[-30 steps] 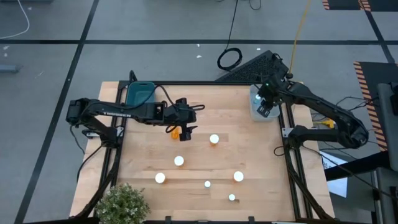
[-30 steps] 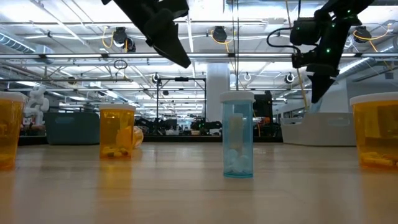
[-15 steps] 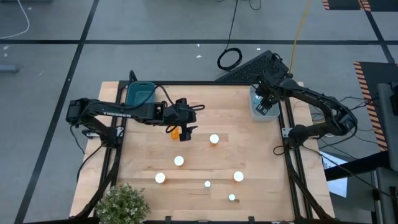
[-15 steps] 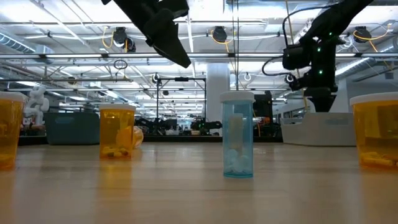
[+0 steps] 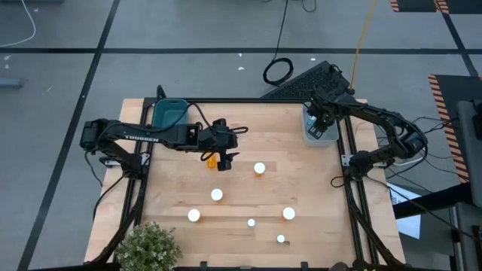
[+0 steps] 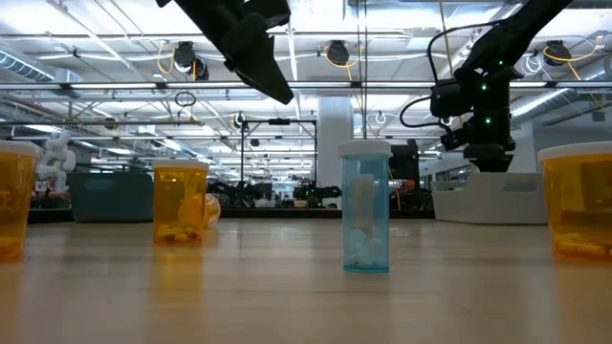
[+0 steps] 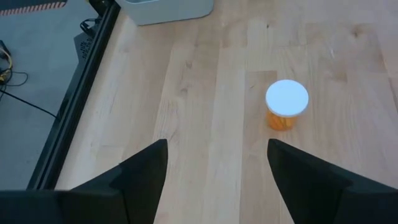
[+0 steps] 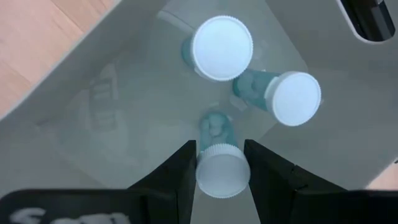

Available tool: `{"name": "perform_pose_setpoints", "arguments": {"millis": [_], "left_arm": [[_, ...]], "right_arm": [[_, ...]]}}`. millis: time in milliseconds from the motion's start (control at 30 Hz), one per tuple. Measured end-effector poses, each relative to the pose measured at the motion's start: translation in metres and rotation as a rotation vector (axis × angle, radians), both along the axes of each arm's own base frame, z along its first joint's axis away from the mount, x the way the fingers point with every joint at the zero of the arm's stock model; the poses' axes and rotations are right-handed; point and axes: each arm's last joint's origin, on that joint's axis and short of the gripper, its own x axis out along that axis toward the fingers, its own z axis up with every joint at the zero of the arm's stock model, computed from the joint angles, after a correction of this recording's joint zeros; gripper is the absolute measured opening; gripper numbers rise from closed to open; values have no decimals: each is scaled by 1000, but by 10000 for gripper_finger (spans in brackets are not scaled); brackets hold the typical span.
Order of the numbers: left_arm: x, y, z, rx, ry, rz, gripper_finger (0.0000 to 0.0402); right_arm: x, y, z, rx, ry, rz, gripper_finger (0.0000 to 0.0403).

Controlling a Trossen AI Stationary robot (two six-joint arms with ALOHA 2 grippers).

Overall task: Pick and place medicine bottles into bin by pill shape (circle, oval)
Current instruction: Put the blue tablet bottle into the gray bin

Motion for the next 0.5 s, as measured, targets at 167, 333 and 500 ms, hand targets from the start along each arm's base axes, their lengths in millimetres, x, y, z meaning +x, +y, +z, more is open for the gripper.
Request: {"name": "perform_pose_setpoints", "arguments": {"millis": [167,333,500], "left_arm": [[0,0,0,0,0,0,276],[0,0,0,-1,-1,1,276],[0,-2,0,-1,-1,-4,276]], "right_arm": [[0,0,0,-3,-1,4,123],[0,0,0,-5,1,4,157],[0,1,3,-14,-3,14,192]]}}
